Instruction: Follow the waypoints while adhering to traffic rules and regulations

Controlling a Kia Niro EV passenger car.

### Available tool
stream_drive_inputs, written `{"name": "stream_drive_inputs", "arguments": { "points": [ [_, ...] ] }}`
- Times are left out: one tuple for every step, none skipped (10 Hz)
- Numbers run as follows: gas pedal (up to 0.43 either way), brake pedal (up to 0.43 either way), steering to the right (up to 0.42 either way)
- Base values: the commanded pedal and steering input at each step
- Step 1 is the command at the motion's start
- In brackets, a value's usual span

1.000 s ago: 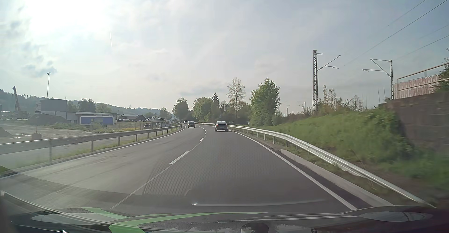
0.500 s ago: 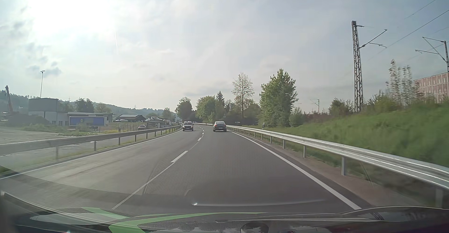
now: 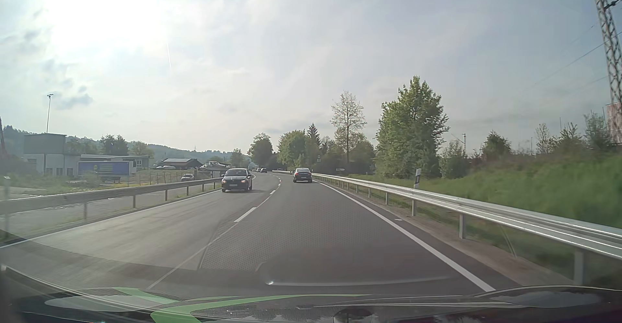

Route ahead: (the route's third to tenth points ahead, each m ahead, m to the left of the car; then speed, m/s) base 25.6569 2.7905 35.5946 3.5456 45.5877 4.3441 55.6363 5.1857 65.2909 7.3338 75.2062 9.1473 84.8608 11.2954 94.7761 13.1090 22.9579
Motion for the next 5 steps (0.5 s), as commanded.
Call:
{"name": "stream_drive_inputs", "arguments": {
  "points": [
    [0.000,0.122,-0.016],
    [0.000,0.128,-0.016],
    [0.000,0.067,-0.016],
    [0.000,0.049,-0.016],
    [0.000,0.000,-0.016]
  ]
}}
